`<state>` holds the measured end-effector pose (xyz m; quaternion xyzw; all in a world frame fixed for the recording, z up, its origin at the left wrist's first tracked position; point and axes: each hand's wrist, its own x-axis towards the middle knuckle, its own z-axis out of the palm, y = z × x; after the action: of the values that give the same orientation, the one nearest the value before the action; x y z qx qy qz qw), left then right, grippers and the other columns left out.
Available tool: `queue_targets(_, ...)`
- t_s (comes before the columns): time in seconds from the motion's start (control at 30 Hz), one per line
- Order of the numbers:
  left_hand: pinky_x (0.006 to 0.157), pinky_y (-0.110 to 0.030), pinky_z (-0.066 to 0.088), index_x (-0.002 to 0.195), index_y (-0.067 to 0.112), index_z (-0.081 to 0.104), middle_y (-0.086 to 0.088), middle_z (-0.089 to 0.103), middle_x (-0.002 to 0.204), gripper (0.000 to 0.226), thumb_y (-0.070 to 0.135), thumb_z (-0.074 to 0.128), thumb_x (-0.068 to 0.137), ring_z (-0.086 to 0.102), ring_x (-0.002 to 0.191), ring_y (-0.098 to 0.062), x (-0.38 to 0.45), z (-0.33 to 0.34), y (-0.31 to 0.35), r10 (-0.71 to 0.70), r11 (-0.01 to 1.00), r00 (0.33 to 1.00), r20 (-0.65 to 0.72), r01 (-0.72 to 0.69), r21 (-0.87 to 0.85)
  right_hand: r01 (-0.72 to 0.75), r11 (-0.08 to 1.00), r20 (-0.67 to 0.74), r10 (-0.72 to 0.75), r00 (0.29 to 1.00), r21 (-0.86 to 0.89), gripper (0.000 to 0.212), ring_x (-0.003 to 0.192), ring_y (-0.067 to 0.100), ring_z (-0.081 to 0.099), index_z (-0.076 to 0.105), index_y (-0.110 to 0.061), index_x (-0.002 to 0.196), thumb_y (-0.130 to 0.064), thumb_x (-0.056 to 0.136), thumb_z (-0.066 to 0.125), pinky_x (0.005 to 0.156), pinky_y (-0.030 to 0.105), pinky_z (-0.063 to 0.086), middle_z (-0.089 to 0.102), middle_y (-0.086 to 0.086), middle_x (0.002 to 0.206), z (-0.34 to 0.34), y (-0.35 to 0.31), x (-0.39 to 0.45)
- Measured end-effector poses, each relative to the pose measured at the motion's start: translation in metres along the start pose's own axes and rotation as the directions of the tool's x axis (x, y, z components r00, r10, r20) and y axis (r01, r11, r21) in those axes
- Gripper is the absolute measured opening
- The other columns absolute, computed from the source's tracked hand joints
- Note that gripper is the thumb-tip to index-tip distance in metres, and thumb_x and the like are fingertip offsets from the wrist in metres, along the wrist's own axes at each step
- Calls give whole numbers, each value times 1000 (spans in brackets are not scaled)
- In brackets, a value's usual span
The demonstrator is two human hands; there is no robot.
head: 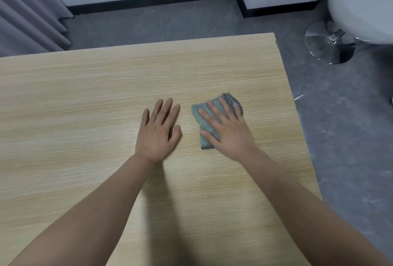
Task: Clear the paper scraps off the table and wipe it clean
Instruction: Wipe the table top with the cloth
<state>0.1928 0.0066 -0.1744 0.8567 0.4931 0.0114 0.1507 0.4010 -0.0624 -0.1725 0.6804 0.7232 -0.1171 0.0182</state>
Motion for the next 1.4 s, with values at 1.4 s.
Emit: queue_targets(1.4,112,-39,17,137,23,48,4,44,145,54,41,39,86,34,137,-19,7,-7,3,2,1000,992,-127,-3,-7,-254,967,-95,256,962,35,62,146,24,-11,-2,-31,150,-57,95,7,113,44,-16,-6,-3,159,-8,-3,72)
